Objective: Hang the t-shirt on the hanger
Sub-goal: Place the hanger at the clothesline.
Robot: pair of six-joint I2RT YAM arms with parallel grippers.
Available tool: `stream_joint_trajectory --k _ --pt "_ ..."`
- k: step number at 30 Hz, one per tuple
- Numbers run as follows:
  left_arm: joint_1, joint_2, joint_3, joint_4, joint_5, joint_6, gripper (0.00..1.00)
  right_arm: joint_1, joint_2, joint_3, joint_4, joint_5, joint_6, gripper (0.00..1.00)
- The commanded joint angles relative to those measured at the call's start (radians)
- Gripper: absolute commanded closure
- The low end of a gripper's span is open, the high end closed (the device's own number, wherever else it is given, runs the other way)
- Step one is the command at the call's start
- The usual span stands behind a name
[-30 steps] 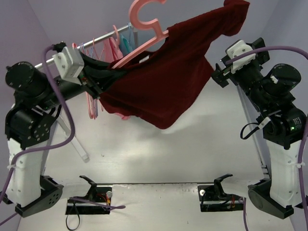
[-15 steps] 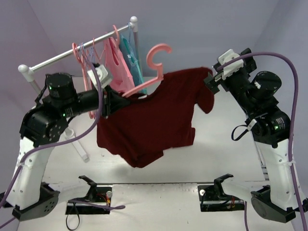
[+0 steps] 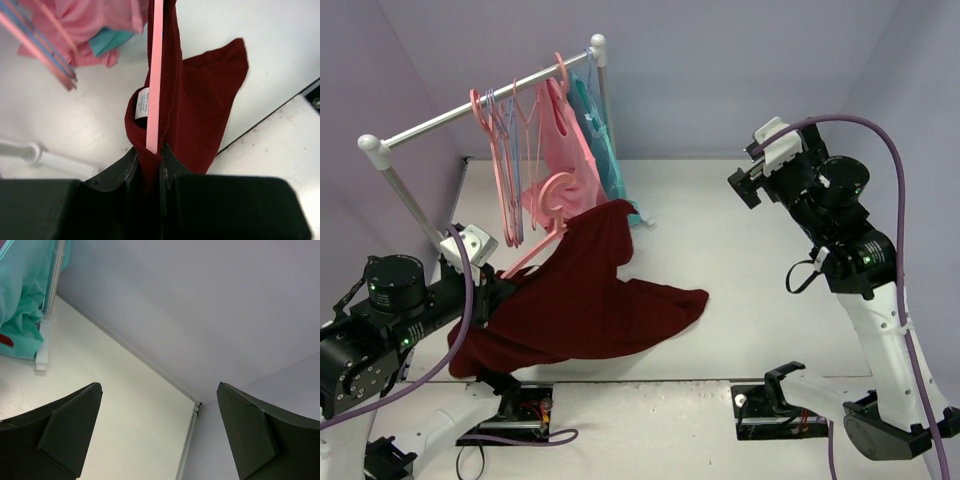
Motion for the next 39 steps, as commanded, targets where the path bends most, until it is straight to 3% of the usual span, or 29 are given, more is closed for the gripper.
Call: stream_joint_trajectory --k 1,6,11,18,25,30,39 --pt "-0.002 0.02 0.037 -0.102 -0.115 -0.003 1.0 -0.002 0.028 -0.003 0.121 -0.017 0.021 0.04" --pt "-0.008 0.054 0.063 -0.205 -0.274 -0.032 1.0 -0.001 0.047 -0.011 0.136 -0.048 0.035 0.04" --pt "-0.008 0.062 0.072 -0.149 -0.356 -0.087 1.0 -0.001 0.05 -0.031 0.147 -0.062 0.049 0.04" --pt "-0.008 0.066 -0.016 0.17 -0.327 -0.278 1.0 -0.001 0.036 -0.076 0.157 -0.081 0.068 0.04" --pt "-0.008 0.139 -0.037 0.33 -0.508 -0.381 1.0 -0.002 0.009 -0.11 0.16 -0.093 0.086 0.03" --pt "-0.009 0.219 0.006 0.462 -0.557 -0.377 1.0 -0.001 -0.011 -0.14 0.161 -0.09 0.094 0.03" --pt "-0.011 0.325 0.119 0.465 -0.762 -0.304 1.0 -0.001 -0.051 -0.184 0.161 -0.082 0.097 0.02"
